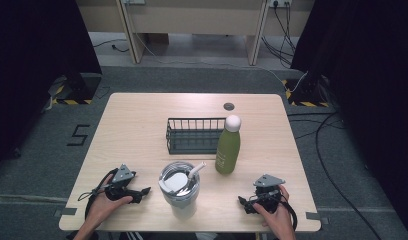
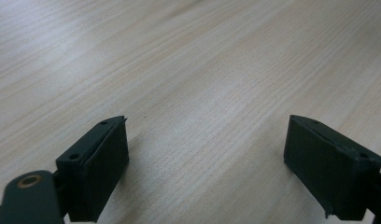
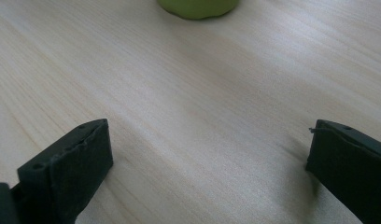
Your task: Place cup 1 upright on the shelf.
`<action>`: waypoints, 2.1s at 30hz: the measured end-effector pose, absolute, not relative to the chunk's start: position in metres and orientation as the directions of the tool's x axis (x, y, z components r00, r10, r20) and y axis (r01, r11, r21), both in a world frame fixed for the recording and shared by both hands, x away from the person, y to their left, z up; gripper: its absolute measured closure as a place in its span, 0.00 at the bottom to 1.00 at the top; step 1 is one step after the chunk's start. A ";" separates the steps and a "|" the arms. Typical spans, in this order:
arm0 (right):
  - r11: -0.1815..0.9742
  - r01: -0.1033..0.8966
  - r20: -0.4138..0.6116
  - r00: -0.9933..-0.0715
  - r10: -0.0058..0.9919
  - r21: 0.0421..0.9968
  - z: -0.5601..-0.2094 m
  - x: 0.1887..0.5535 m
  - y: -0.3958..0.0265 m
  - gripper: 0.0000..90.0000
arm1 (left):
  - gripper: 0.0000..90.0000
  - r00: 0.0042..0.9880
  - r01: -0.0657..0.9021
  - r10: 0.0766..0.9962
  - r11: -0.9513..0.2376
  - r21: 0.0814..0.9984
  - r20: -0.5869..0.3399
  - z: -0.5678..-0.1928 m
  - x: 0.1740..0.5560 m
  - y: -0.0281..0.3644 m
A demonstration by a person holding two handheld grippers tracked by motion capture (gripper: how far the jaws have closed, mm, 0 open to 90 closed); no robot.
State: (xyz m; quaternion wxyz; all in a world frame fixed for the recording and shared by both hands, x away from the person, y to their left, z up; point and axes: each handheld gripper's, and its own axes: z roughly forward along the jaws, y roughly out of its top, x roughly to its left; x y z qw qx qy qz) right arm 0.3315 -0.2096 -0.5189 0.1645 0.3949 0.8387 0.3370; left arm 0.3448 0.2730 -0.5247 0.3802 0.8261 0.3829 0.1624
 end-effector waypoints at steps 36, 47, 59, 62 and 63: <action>0.460 0.553 -0.009 -0.633 0.774 0.695 -0.519 0.332 -0.209 0.00 | 0.16 0.735 0.402 0.659 -0.228 0.887 -0.164 -0.506 0.282 0.253; 0.460 0.553 -0.009 -0.633 0.774 0.695 -0.519 0.332 -0.209 0.00 | 0.16 0.759 0.363 0.630 -0.201 0.910 -0.164 -0.504 0.273 0.250; 0.460 0.553 -0.009 -0.633 0.774 0.695 -0.519 0.332 -0.209 0.00 | 0.16 0.772 0.334 0.617 -0.186 0.924 -0.154 -0.503 0.269 0.247; 0.461 0.552 -0.010 -0.634 0.774 0.695 -0.519 0.332 -0.210 0.00 | 0.16 0.780 0.325 0.608 -0.188 0.927 -0.150 -0.503 0.268 0.244; 0.461 0.552 -0.010 -0.634 0.774 0.695 -0.519 0.332 -0.210 0.00 | 0.16 0.780 0.325 0.608 -0.188 0.927 -0.150 -0.503 0.268 0.244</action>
